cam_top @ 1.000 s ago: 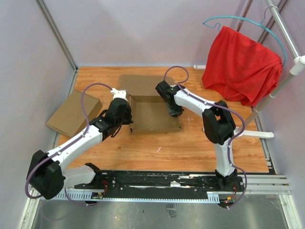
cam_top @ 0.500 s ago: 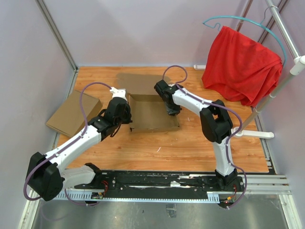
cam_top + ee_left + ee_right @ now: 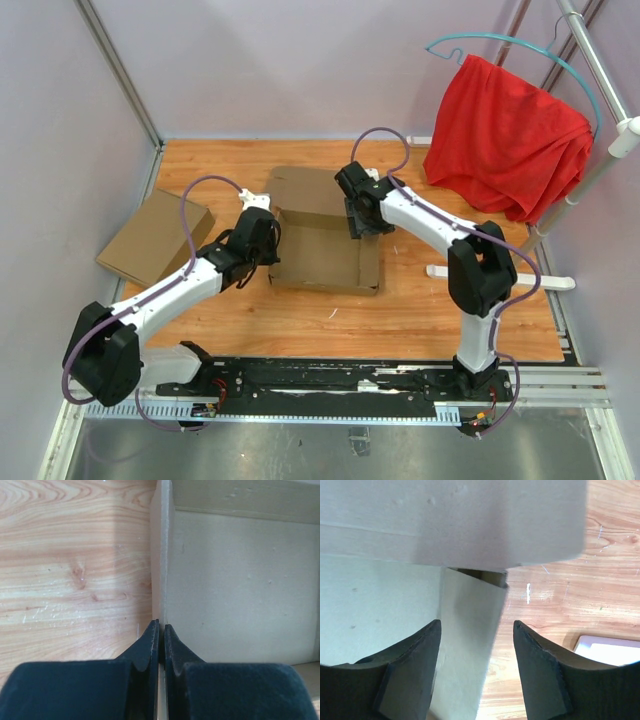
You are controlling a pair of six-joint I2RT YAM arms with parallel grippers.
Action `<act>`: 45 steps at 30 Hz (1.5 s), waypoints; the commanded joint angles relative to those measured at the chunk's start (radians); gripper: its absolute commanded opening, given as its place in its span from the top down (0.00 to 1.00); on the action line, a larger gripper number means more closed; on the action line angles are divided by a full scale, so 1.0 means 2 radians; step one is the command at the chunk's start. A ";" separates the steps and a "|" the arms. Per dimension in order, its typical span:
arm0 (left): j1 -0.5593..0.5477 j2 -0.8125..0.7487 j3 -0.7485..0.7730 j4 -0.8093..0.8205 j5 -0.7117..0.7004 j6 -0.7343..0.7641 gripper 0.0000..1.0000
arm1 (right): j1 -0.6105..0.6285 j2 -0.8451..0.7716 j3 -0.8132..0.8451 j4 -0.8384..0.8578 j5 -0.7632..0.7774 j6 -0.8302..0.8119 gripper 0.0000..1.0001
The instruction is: Fold the paper box
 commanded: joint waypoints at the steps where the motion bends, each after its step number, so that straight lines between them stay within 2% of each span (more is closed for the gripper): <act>1: -0.002 -0.006 -0.007 0.020 -0.009 -0.015 1.00 | -0.013 -0.047 -0.023 0.016 -0.021 0.002 0.39; 6: -0.003 -0.021 -0.016 0.014 -0.016 -0.030 1.00 | -0.032 -0.049 -0.044 0.027 -0.058 -0.002 0.40; 11: -0.006 -0.037 -0.033 0.016 -0.019 -0.049 1.00 | -0.034 -0.053 -0.076 0.039 -0.131 -0.014 0.42; 16: -0.009 -0.046 -0.046 0.022 -0.017 -0.059 1.00 | -0.034 -0.047 -0.110 0.076 -0.157 -0.009 0.47; 25: -0.015 -0.051 -0.041 0.018 -0.013 -0.054 1.00 | -0.025 -0.013 -0.083 0.080 -0.160 -0.002 0.63; 29: -0.017 -0.054 -0.038 0.015 -0.013 -0.054 1.00 | -0.018 -0.003 -0.067 0.060 -0.122 -0.005 0.70; 34: -0.019 -0.061 -0.032 0.005 -0.019 -0.050 1.00 | 0.000 0.020 -0.029 0.006 -0.018 -0.016 0.85; 36: -0.021 -0.064 -0.029 0.000 -0.022 -0.048 1.00 | 0.008 0.043 -0.016 -0.019 0.033 -0.016 0.86; 41: -0.022 -0.064 -0.023 -0.006 -0.030 -0.043 1.00 | 0.018 0.058 -0.008 -0.036 0.103 -0.010 0.84; 45: -0.023 -0.061 -0.021 -0.006 -0.029 -0.042 1.00 | 0.021 0.073 0.001 -0.044 0.121 -0.009 0.86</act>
